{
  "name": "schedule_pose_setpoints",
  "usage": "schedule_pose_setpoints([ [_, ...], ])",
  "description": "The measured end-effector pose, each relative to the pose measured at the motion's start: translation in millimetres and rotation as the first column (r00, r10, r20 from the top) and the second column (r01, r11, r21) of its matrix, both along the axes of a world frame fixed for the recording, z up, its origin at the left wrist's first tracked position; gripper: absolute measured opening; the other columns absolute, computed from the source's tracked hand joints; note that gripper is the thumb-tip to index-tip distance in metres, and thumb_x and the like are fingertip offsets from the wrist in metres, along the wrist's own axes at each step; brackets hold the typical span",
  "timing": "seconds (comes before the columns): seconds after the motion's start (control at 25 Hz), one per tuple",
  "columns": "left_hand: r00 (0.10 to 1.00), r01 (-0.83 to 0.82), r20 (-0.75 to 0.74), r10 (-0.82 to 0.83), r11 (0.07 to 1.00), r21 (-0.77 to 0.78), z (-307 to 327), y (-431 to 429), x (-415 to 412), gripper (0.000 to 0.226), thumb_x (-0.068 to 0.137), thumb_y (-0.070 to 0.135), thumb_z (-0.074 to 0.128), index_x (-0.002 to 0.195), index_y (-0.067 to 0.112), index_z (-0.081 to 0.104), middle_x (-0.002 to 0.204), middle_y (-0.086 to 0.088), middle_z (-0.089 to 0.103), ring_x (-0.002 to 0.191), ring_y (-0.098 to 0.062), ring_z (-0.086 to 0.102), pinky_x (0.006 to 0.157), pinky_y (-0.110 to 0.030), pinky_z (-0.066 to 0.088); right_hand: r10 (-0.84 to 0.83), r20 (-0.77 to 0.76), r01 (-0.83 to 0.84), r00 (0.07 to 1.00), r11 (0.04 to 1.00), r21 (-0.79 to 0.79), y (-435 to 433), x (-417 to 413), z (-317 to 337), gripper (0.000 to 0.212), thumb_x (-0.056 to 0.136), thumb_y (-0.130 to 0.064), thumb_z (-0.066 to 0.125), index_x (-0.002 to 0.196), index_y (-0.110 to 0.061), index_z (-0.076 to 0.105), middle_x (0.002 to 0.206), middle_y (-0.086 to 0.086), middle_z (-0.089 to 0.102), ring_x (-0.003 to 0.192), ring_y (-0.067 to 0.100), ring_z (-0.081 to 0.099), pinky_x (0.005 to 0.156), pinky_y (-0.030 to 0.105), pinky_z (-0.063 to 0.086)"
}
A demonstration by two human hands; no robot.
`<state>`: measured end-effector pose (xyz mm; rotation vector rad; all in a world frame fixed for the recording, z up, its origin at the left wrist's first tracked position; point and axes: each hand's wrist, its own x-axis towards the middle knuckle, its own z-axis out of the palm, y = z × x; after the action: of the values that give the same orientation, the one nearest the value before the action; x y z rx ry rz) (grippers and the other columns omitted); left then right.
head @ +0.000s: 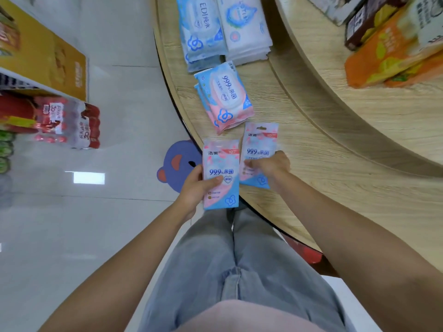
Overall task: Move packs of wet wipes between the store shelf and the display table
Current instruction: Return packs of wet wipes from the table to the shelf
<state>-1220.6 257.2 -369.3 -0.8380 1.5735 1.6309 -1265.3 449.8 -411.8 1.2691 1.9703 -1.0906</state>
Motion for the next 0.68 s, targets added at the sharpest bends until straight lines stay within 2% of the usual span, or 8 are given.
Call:
schedule_pose_setpoints([
  [0.08, 1.000, -0.020, -0.010, 0.020, 1.000, 0.019, 7.6, -1.5, 2.1, 0.038, 0.084, 0.009, 0.067, 0.120, 0.001, 0.053, 0.114, -0.013, 0.069, 0.085, -0.023, 0.070, 0.060, -0.026, 0.055, -0.053, -0.072, 0.047, 0.996, 0.995, -0.083, 4.4, 4.6, 5.0, 0.067, 0.052, -0.019, 0.090, 0.107, -0.006, 0.054, 0.107, 0.009, 0.065, 0.096, 0.025, 0.064, 0.084, 0.041, 0.055],
  [0.2, 0.998, -0.037, -0.055, 0.039, 0.999, 0.038, 19.5, 0.8, -2.3, 0.035, 0.085, 0.008, 0.065, 0.118, -0.001, 0.056, 0.107, -0.010, 0.071, 0.087, -0.023, 0.070, 0.067, -0.030, 0.057, -0.168, -0.128, 0.119, 0.977, 0.938, -0.325, 18.1, 19.5, 20.2, 0.059, 0.054, 0.000, 0.086, 0.107, 0.000, 0.059, 0.104, 0.015, 0.069, 0.091, 0.029, 0.068, 0.082, 0.048, 0.056],
  [0.32, 0.992, -0.020, -0.120, 0.030, 0.996, 0.082, 38.1, 13.2, -10.3, 0.027, 0.088, 0.003, 0.059, 0.114, -0.001, 0.056, 0.097, -0.012, 0.069, 0.070, -0.015, 0.070, 0.056, -0.025, 0.055, -0.234, -0.202, 0.128, 0.951, 0.893, -0.431, 38.4, 40.1, 46.4, 0.056, 0.060, 0.005, 0.082, 0.110, -0.001, 0.059, 0.106, 0.016, 0.070, 0.094, 0.032, 0.069, 0.084, 0.049, 0.056],
  [0.4, 0.990, 0.023, -0.143, -0.006, 0.993, 0.114, 47.9, 25.5, -18.3, 0.027, 0.088, 0.003, 0.059, 0.114, 0.000, 0.057, 0.102, -0.015, 0.068, 0.071, -0.016, 0.071, 0.060, -0.027, 0.056, -0.301, -0.272, 0.157, 0.914, 0.881, -0.447, 52.7, 57.8, 67.9, 0.050, 0.066, 0.006, 0.079, 0.111, -0.002, 0.058, 0.106, 0.014, 0.070, 0.092, 0.029, 0.068, 0.084, 0.044, 0.056],
  [0.52, 0.970, 0.176, -0.193, -0.148, 0.975, 0.138, 57.0, 45.9, -31.7, 0.022, 0.087, 0.005, 0.060, 0.109, 0.009, 0.064, 0.105, -0.014, 0.070, 0.082, -0.021, 0.070, 0.076, -0.037, 0.057, -0.422, -0.319, 0.235, 0.849, 0.841, -0.488, 70.1, 93.4, 94.8, 0.047, 0.072, 0.006, 0.074, 0.114, -0.003, 0.057, 0.108, 0.013, 0.069, 0.089, 0.026, 0.067, 0.079, 0.039, 0.056],
  [0.56, 0.952, 0.252, -0.214, -0.219, 0.958, 0.138, 59.5, 54.0, -35.0, 0.021, 0.088, 0.005, 0.060, 0.106, 0.012, 0.065, 0.103, -0.010, 0.072, 0.083, -0.020, 0.070, 0.076, -0.035, 0.057, -0.474, -0.325, 0.275, 0.818, 0.819, -0.503, 74.0, 107.2, 103.4, 0.048, 0.073, 0.006, 0.073, 0.117, -0.003, 0.056, 0.109, 0.014, 0.069, 0.089, 0.026, 0.067, 0.077, 0.038, 0.058],
  [0.68, 0.822, 0.540, -0.273, -0.500, 0.837, 0.094, 67.6, 78.9, -39.4, 0.019, 0.088, 0.006, 0.059, 0.106, 0.012, 0.065, 0.090, -0.001, 0.075, 0.073, -0.011, 0.071, 0.060, -0.020, 0.055, -0.677, -0.329, 0.429, 0.658, 0.697, -0.575, 71.1, 159.2, 122.7, 0.044, 0.077, 0.005, 0.069, 0.118, -0.004, 0.056, 0.110, 0.017, 0.069, 0.094, 0.032, 0.068, 0.082, 0.045, 0.057],
])
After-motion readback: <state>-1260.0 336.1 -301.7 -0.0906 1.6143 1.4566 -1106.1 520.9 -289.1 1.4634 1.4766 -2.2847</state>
